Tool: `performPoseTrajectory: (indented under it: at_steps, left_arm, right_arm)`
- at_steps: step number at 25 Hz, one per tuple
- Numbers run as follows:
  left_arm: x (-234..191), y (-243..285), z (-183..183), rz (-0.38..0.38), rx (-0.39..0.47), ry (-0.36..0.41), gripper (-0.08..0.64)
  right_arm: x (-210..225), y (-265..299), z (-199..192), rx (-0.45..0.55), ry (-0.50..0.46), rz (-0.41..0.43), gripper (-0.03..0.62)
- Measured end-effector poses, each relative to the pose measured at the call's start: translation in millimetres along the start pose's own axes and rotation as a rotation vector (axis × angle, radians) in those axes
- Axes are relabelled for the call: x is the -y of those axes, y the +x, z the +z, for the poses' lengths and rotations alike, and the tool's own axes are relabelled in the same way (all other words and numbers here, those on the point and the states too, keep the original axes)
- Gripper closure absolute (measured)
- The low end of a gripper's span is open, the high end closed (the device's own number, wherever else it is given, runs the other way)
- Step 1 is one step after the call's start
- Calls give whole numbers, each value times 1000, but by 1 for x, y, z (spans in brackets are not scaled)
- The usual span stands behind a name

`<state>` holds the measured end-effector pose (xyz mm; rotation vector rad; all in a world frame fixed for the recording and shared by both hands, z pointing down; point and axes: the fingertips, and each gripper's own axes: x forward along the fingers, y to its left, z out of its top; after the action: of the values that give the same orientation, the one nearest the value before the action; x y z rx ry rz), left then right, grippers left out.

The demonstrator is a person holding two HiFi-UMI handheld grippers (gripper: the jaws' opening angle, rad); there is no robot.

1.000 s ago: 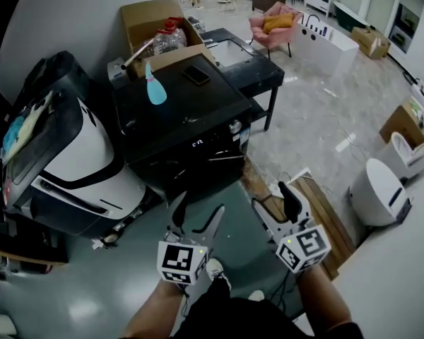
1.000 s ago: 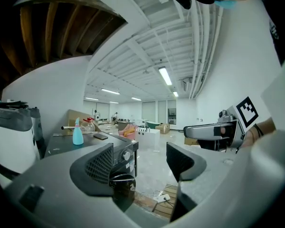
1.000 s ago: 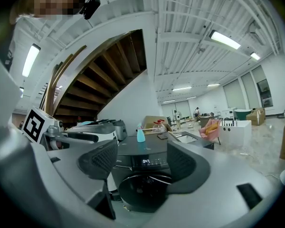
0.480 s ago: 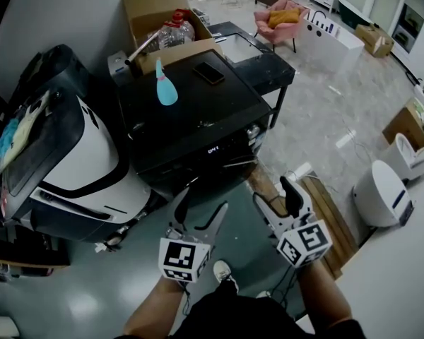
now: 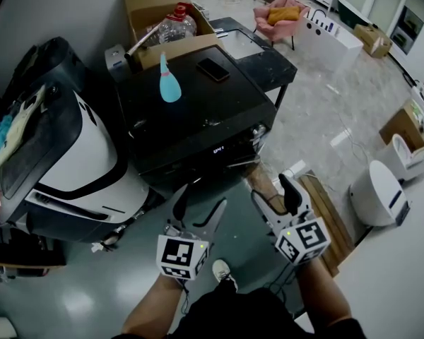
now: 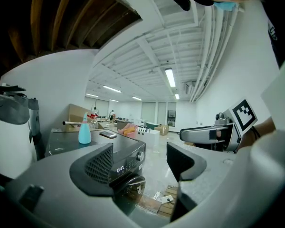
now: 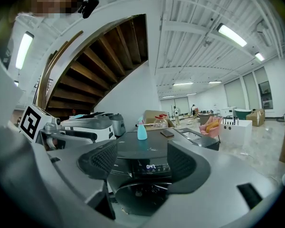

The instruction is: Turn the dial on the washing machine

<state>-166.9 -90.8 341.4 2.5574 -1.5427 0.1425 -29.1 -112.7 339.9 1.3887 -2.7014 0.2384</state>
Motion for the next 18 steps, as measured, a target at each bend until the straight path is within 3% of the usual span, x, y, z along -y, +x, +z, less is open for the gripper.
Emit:
performPoseTrajectory:
  at_steps: [10,18]
  left_arm:
    - [-3,0,5,-1,14,-6,227]
    - [1,11,3,43,-35,-26,227]
  right_arm:
    - [-3,6,6,2,-3,5,273]
    - [17,19,2,-2,-1,44,273]
